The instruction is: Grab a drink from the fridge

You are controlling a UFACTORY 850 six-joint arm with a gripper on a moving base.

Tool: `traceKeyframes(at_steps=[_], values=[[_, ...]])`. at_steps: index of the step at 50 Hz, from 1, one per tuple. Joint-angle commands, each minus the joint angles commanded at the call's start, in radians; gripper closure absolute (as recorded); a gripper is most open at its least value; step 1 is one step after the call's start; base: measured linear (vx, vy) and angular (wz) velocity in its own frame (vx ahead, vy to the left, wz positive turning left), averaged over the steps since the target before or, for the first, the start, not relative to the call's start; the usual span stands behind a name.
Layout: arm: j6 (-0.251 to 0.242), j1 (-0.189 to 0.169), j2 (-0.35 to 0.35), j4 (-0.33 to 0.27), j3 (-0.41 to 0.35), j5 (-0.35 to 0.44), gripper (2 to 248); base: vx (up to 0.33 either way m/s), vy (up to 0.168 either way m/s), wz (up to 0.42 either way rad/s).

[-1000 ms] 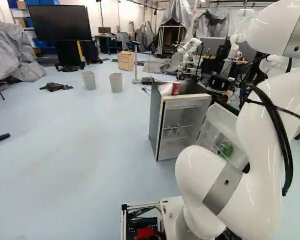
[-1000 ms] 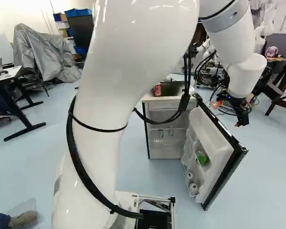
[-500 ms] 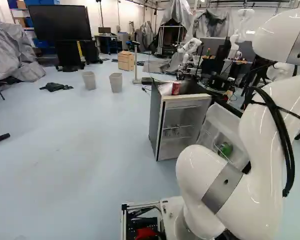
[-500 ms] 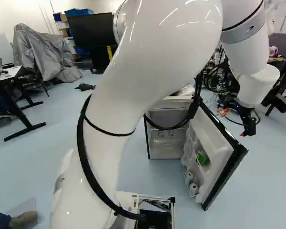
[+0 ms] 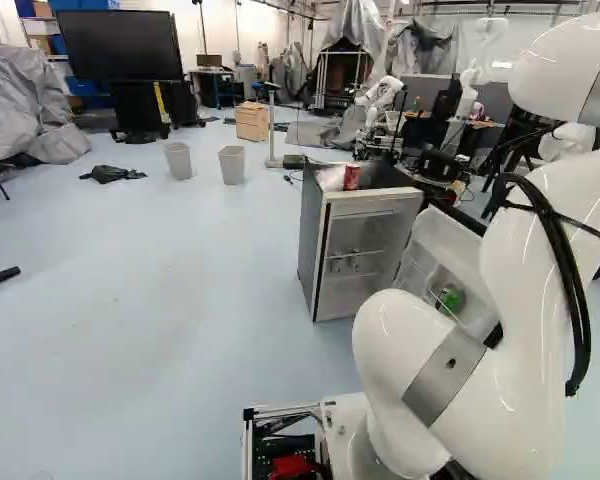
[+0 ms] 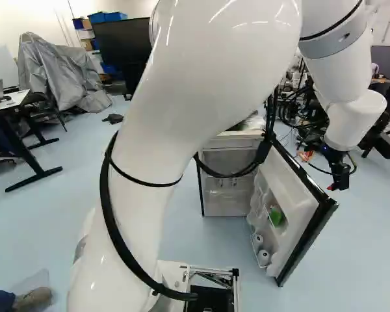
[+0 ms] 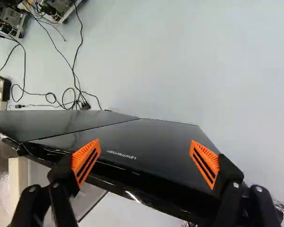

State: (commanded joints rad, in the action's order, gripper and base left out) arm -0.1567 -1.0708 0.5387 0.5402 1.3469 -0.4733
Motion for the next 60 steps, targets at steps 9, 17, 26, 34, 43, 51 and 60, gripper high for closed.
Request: traceKeyframes(at_steps=[9, 17, 26, 34, 43, 51, 60], values=[[0.000, -0.005, -0.016, 0.000, -0.022, -0.006, 3, 0.000, 0.000, 0.000], [0.000, -0.003, -0.039, 0.000, -0.054, -0.011, 3, 0.000, 0.000, 0.000], [0.000, 0.004, -0.068, 0.000, -0.094, -0.016, 3, 0.000, 0.000, 0.000], [0.000, 0.013, -0.094, 0.000, -0.129, -0.021, 3, 0.000, 0.000, 0.000], [0.000, 0.025, -0.119, 0.000, -0.164, -0.026, 3, 0.000, 0.000, 0.000], [0.000, 0.037, -0.142, 0.000, -0.193, -0.026, 3, 0.000, 0.000, 0.000], [0.000, 0.051, -0.166, 0.000, -0.226, -0.026, 3, 0.000, 0.000, 0.000]])
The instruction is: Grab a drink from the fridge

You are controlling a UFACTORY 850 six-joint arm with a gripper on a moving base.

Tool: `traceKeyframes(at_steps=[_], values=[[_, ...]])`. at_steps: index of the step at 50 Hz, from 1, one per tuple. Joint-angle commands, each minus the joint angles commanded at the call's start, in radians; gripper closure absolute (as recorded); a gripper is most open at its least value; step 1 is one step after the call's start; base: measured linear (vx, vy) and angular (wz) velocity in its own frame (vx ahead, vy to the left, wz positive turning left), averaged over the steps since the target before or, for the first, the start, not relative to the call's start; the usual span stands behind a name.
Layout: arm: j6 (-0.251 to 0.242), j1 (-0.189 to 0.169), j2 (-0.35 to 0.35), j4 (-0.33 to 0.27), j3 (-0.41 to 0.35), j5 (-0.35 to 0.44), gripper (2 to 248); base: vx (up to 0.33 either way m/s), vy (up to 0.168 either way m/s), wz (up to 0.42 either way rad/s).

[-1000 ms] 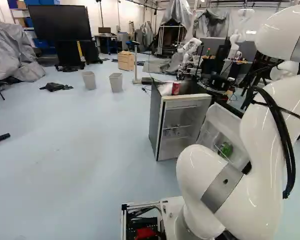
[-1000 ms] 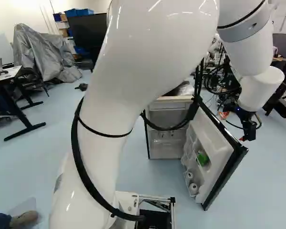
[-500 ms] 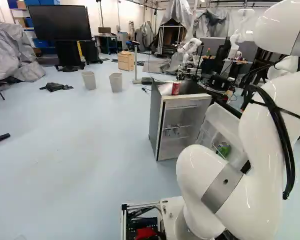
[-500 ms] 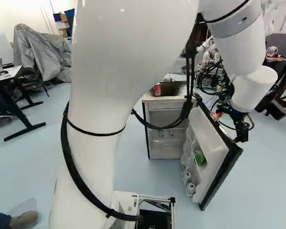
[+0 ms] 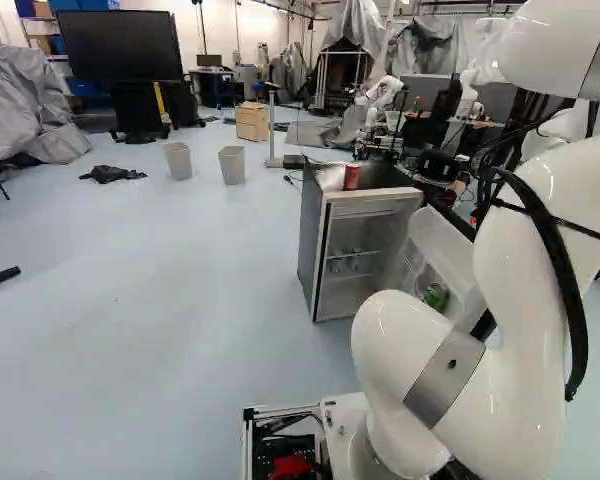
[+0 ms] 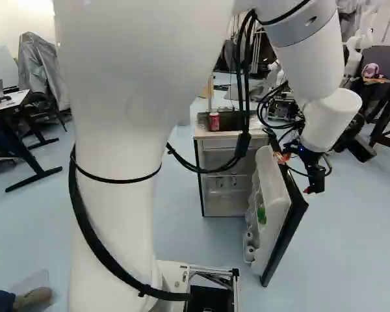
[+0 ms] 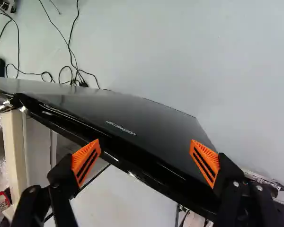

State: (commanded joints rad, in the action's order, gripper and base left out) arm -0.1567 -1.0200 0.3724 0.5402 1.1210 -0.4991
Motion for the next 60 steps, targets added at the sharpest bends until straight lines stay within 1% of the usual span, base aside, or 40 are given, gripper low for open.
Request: traceKeyframes(at_steps=[27, 45, 60], values=[[0.000, 0.048, -0.072, 0.000, -0.093, 0.000, 3, 0.000, 0.000, 0.000], [0.000, 0.097, -0.112, 0.000, -0.143, 0.000, 3, 0.000, 0.000, 0.000], [0.000, 0.146, -0.139, 0.000, -0.176, 0.000, 3, 0.000, 0.000, 0.000]])
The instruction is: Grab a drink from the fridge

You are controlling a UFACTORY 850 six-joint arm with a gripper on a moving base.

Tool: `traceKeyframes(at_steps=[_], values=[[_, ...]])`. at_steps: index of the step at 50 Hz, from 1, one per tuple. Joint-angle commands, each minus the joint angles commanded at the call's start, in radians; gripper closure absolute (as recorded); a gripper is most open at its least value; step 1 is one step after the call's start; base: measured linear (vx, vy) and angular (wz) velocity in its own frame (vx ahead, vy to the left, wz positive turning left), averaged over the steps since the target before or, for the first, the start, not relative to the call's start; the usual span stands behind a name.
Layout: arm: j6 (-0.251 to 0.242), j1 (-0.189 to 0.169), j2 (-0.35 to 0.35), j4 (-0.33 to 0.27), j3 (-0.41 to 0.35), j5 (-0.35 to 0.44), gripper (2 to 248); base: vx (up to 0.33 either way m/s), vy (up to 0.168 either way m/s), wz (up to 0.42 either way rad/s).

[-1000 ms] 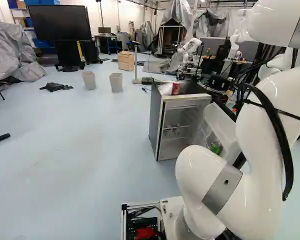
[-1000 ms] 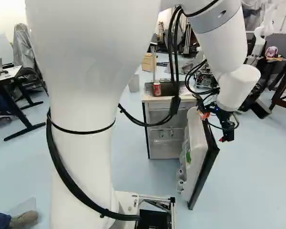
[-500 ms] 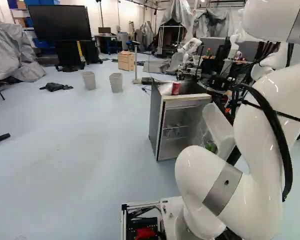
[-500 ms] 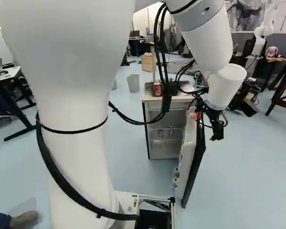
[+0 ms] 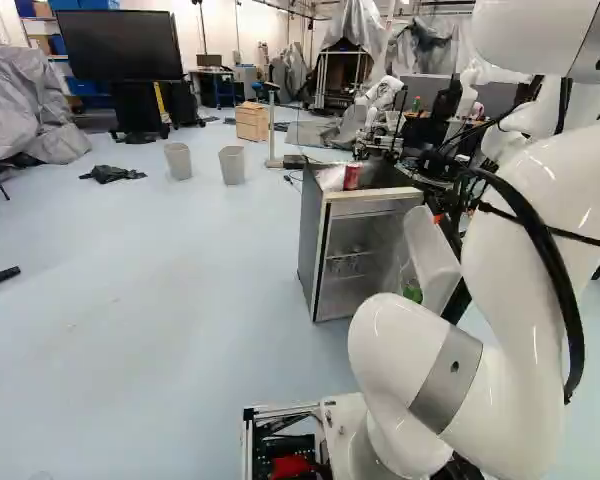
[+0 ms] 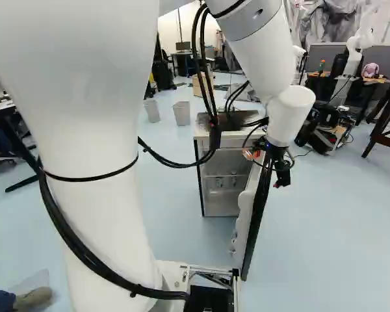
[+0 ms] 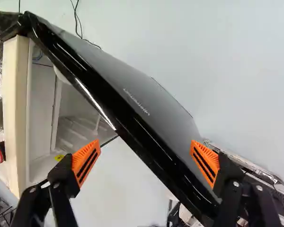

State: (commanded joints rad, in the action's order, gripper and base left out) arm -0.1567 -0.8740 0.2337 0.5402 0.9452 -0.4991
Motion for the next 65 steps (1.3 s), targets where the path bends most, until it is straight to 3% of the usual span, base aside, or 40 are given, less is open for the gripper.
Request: traceKeyframes(at_steps=[65], values=[[0.000, 0.255, -0.052, 0.000, -0.062, 0.000, 3, 0.000, 0.000, 0.000]])
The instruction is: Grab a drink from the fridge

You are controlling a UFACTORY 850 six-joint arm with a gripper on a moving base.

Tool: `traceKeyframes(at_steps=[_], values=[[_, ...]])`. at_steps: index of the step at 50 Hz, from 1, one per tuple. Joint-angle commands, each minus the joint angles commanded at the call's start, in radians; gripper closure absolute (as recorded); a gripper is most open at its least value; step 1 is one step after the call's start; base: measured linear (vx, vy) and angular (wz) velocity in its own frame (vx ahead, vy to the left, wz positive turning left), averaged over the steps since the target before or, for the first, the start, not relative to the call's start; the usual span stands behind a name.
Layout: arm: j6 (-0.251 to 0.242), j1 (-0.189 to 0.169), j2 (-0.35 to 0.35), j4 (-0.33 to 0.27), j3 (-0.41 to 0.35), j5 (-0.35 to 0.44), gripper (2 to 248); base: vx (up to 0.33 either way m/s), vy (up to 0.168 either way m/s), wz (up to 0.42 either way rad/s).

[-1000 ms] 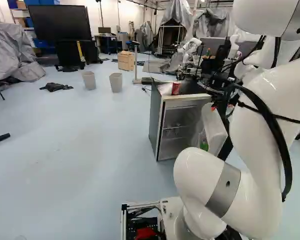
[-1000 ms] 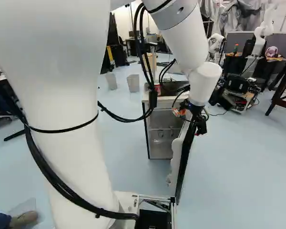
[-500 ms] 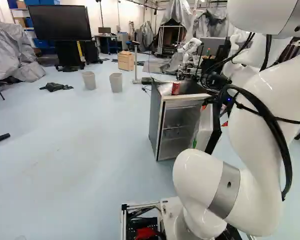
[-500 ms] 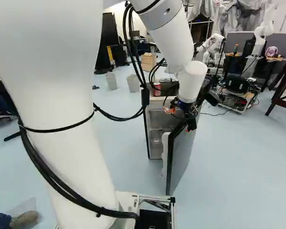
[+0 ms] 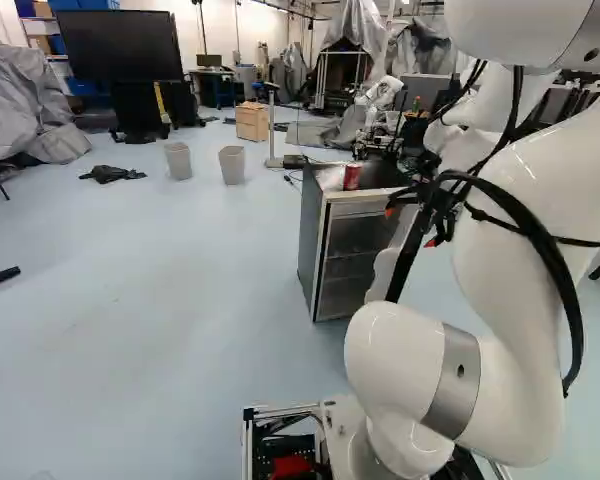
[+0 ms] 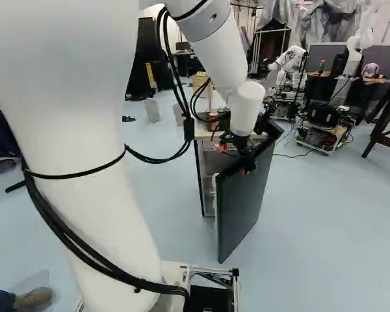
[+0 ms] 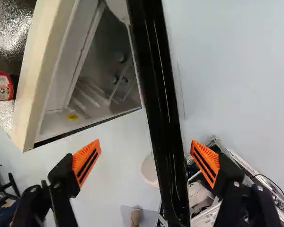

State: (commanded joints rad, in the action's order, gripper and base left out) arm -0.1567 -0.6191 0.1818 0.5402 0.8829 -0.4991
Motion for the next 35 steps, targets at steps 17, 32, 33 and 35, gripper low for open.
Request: traceKeyframes(at_steps=[17, 32, 33, 35], values=[[0.000, 0.077, 0.011, 0.000, 0.013, 0.000, 3, 0.000, 0.000, 0.000], [0.000, 0.144, 0.026, 0.000, 0.031, 0.000, 3, 0.000, 0.000, 0.000], [0.000, 0.148, 0.027, 0.000, 0.032, 0.000, 3, 0.000, 0.000, 0.000], [0.000, 0.157, 0.030, 0.000, 0.035, 0.000, 3, 0.000, 0.000, 0.000]])
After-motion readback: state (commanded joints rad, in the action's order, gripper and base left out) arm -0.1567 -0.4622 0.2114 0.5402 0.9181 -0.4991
